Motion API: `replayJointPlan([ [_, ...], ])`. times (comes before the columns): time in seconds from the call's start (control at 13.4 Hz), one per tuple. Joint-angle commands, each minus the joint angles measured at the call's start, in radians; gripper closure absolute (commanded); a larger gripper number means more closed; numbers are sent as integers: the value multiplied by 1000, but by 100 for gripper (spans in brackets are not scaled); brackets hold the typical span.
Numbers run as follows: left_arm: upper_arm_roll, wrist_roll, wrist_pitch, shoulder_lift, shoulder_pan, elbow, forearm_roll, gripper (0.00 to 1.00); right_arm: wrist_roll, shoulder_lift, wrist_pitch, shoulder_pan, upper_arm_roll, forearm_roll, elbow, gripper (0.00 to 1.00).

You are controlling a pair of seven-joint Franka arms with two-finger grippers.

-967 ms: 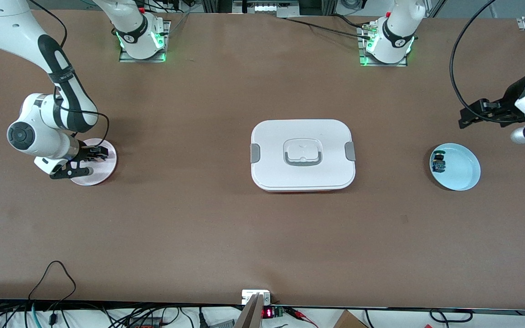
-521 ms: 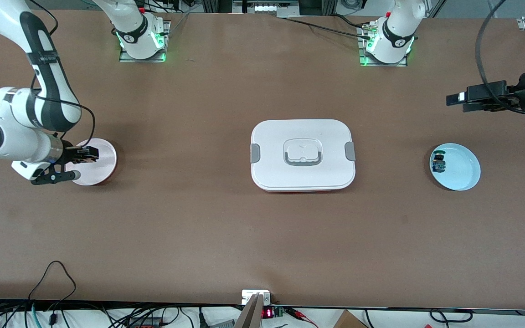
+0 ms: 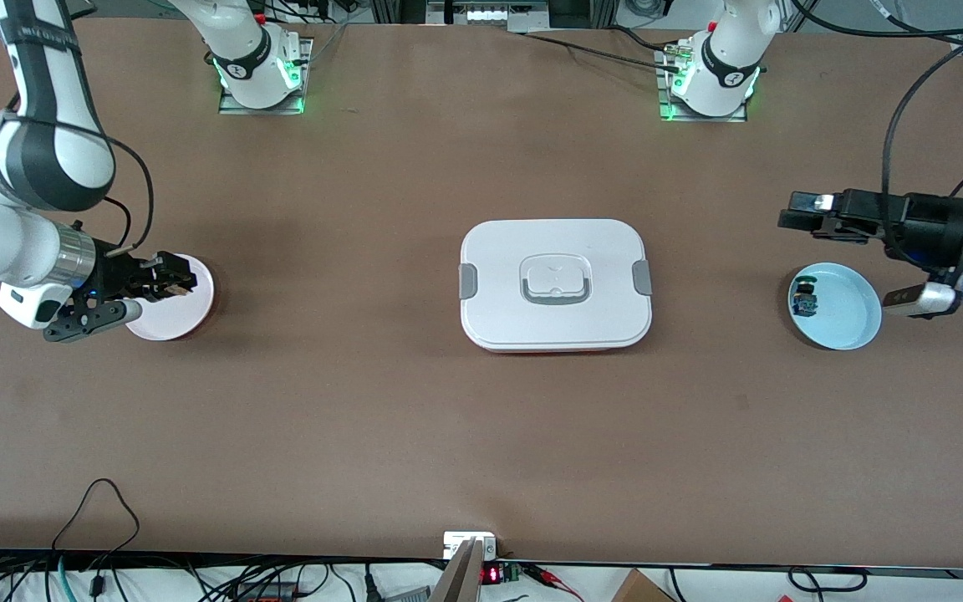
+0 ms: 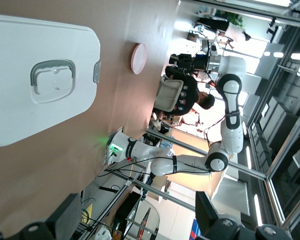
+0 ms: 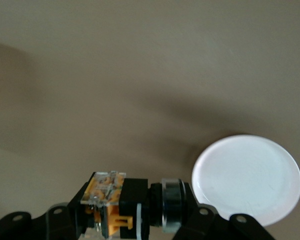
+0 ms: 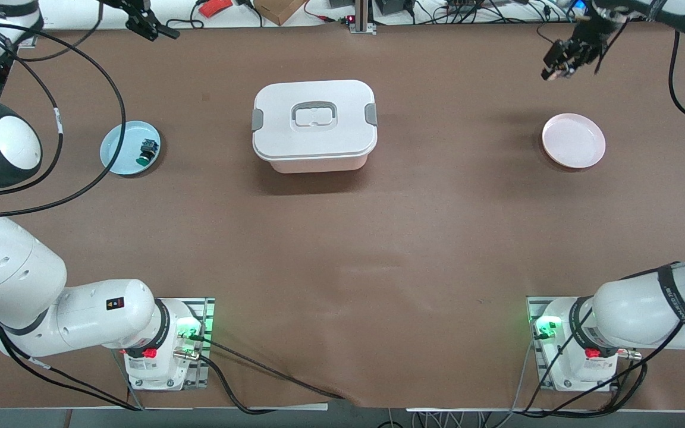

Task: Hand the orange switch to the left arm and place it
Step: 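Lift the switch over the box with the right gripper while the left gripper approaches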

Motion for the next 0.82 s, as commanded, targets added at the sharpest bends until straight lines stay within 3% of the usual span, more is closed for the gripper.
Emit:
replayJointPlan([
  [0.0,2,129,7,-29,0,-94,-27,0,-23,-17,-47,21,70,35,96,100],
  [0.22,-58,306,85,-49,9,-215,-59,0,-103,-50,-113,25,143,86,164,100],
  [0.45,-93,518,159,-98,9,-376,-140,0,-288,-70,-162,53,144,263,182,100],
  [0.6,-103,623,164,-96,2,-396,-197,0,-408,-70,-156,79,144,369,176,100],
  [0.74,-155,679,167,-99,5,-398,-270,0,-488,-60,-115,99,146,519,173,100],
])
